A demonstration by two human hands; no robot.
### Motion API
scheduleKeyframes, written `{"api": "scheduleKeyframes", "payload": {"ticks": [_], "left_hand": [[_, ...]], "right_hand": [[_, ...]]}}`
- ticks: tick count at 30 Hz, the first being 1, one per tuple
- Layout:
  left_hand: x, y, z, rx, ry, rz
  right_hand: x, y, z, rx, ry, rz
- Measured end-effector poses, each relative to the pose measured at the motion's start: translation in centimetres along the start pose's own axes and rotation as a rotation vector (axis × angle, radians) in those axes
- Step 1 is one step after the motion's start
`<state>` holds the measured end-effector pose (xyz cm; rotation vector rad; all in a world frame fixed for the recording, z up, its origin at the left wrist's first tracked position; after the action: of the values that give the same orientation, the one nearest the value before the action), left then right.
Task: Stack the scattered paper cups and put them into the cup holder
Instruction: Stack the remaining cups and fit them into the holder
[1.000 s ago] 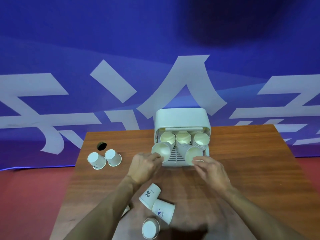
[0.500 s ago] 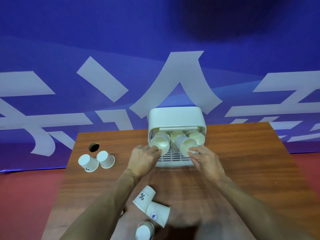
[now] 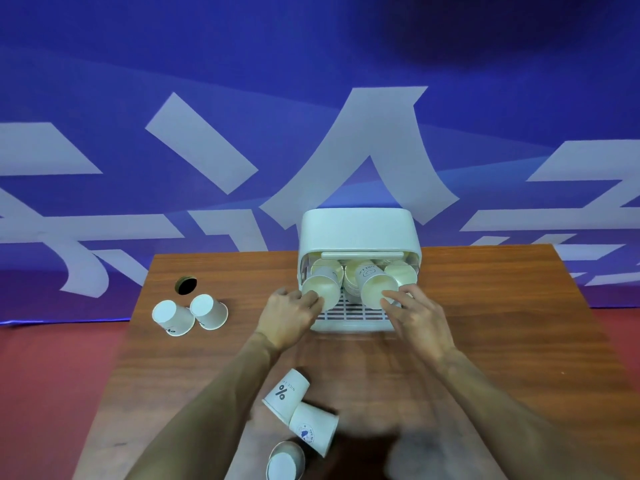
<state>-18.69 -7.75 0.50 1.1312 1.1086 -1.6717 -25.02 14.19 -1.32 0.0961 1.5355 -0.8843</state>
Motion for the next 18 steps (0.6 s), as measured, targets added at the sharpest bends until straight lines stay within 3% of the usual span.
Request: {"api": "scheduleKeyframes", "payload": {"ticks": [9, 18], "left_hand": [[0.7, -0.1, 0.1, -0.022, 0.048, -0.051], [1.1, -0.5, 0.8, -0.107, 0.156, 0.052]], "right_hand": [[2.3, 0.1, -0.6, -0.011, -0.031, 0.004], [2.8, -0.1, -0.2, -0.044, -0.123, 0.009]]}}
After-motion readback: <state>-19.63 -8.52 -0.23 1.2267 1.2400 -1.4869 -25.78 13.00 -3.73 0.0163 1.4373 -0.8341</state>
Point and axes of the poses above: each hand's wrist, its own y-axis away from the middle knuckle, its own x-axis out of the palm, z = x × y, the point moved 5 cm from there along -y, towards the middle knuckle, and after that the axes turned 7 degrees about -x, right-handed, at the moved point
